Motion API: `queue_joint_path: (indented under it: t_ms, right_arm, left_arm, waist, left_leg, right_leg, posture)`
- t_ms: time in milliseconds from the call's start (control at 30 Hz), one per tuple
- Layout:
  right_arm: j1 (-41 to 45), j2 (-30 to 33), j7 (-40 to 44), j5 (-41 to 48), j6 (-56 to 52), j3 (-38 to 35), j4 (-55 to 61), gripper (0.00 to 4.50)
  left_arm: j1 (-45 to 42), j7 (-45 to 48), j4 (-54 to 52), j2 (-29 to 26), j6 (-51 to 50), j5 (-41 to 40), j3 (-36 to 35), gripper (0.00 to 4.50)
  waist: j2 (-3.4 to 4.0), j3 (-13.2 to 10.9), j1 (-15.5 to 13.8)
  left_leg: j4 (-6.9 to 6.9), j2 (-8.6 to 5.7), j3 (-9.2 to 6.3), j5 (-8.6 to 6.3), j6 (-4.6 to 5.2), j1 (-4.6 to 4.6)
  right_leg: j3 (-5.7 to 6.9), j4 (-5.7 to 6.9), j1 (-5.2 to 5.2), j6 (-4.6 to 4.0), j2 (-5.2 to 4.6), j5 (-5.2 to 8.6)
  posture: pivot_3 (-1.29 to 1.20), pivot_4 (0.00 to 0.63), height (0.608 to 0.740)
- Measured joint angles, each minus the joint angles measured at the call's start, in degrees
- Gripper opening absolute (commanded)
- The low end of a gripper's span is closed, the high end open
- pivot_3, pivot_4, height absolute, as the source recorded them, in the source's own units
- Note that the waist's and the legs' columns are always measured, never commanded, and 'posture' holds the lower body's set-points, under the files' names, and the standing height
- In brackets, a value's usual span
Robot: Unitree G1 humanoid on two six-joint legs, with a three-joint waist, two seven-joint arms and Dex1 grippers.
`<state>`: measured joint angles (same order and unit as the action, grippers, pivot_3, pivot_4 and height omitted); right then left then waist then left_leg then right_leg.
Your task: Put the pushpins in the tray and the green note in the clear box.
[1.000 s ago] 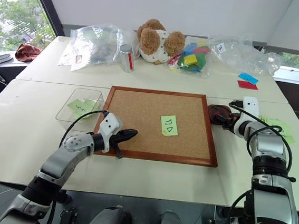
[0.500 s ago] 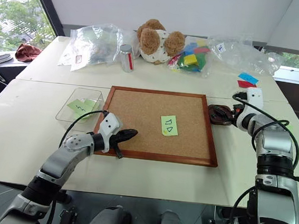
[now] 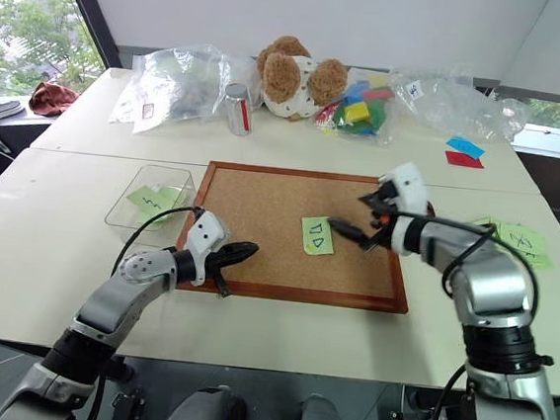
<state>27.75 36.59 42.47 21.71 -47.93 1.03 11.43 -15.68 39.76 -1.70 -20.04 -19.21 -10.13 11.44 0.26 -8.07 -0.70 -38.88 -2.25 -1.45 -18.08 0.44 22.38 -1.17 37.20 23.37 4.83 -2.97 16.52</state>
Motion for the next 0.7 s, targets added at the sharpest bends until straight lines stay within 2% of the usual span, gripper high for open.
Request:
queue_joint_path:
  t_ms: [100, 233, 700]
  right_arm:
    - [-0.9, -2.2, -0.9, -0.4, 0.3, 2.3, 0.6, 3.67]
    - [-2.2, -4.1, -2.0, -1.9, 1.5, 5.9, 0.2, 1.66]
    - [-3.2, -4.6, -2.8, -4.4, 4.0, 8.1, -2.1, 1.66]
  left_arm:
    - [0.1, 0.0, 0.0, 0.0, 0.0, 0.0, 0.0, 0.00]
    - [0.1, -0.1, -0.1, 0.0, 0.1, 0.0, 0.0, 0.00]
    - [0.6, -0.8, -0.6, 0.0, 0.1, 0.0, 0.0, 0.00]
  waist:
    - [0.00, 0.0, 0.0]
    - [0.00, 0.0, 0.0]
    - [0.00, 0.0, 0.1]
  left_leg:
    - [0.00, 0.00, 0.00, 0.00, 0.00, 0.00]
    - [0.00, 0.00, -0.01, 0.00, 0.00, 0.00]
    - [0.01, 0.00, -0.01, 0.00, 0.00, 0.00]
  right_leg:
    - [0.01, -0.01, 0.00, 0.00, 0.00, 0.00]
    - [0.03, 0.00, 0.01, 0.00, 0.00, 0.00]
    - [0.04, 0.00, 0.02, 0.00, 0.00, 0.00]
  posture:
    - [0.00, 0.150, 0.740]
    - [0.00, 0.150, 0.740]
    - [0.00, 0.150, 0.740]
